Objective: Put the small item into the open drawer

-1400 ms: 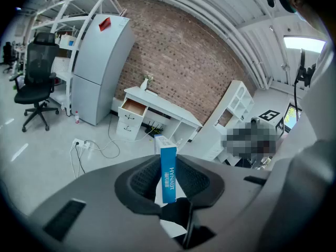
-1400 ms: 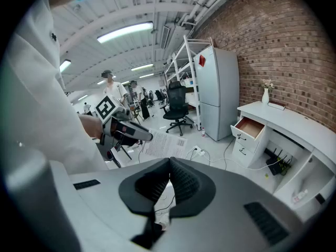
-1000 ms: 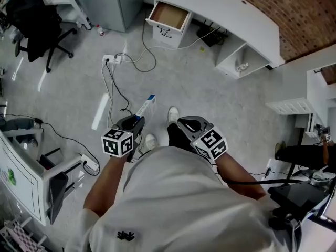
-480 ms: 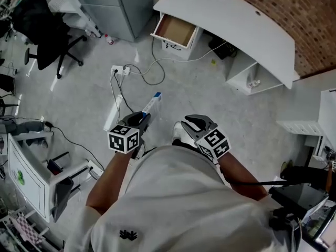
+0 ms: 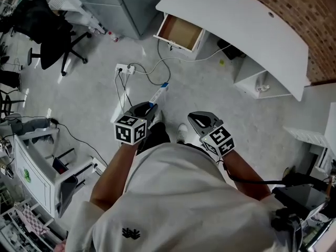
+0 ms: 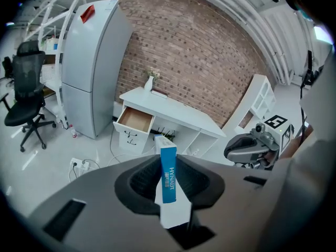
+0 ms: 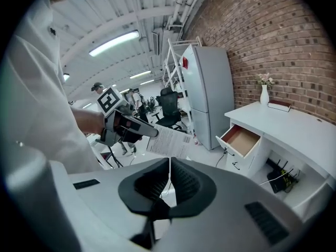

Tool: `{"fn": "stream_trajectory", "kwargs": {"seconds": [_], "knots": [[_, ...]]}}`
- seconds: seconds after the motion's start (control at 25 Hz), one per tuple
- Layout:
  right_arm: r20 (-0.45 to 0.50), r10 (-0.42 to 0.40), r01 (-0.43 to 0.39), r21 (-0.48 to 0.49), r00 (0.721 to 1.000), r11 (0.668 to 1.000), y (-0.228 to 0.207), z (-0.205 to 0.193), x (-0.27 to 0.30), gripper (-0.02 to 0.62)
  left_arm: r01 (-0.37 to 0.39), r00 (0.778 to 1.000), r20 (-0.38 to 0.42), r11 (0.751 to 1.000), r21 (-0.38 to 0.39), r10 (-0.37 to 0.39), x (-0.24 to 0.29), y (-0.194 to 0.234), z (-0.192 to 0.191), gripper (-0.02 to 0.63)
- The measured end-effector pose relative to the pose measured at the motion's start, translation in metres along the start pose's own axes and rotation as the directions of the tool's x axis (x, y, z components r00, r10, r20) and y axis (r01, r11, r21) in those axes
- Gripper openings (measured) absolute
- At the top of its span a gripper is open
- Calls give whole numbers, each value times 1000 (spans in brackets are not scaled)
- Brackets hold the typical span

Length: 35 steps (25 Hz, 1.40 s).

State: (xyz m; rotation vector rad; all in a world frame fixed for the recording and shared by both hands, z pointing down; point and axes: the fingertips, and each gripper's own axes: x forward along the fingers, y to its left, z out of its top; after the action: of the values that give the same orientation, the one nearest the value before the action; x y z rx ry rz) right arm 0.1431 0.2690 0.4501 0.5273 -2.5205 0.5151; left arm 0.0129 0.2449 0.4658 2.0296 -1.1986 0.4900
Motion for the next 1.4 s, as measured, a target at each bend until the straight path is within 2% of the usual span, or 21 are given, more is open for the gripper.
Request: {"fn": "stream_trajectory", "kwargs": {"seconds": [0.24, 0.48, 0.64, 0.84, 1.16, 1.4], "knots": [[-16, -61, 62, 64, 998, 996, -57, 36, 48, 29, 38, 998, -40, 999, 15, -37, 52, 70, 48, 97], [-20, -131, 132, 113, 991, 985, -120, 106, 100, 29, 78, 991, -112, 995, 63, -71, 113, 149, 120, 97], [-7, -193, 192, 151, 981, 970, -161, 143, 137, 29, 82, 987, -142, 992, 95, -68, 152, 201, 164, 97], [-11, -231, 229, 186, 973, 955, -190, 171, 169, 29, 82, 980, -187, 991, 106, -62, 205, 252, 196, 97], [-34, -215, 216, 231, 976, 949, -259, 177, 184, 29, 21, 972, -235, 993, 115, 6, 298, 287, 235, 97], [-64, -177, 187, 243, 982, 952, -336, 172, 175, 29, -34, 956, -286, 991, 130, 70, 379, 291, 266, 97]]}}
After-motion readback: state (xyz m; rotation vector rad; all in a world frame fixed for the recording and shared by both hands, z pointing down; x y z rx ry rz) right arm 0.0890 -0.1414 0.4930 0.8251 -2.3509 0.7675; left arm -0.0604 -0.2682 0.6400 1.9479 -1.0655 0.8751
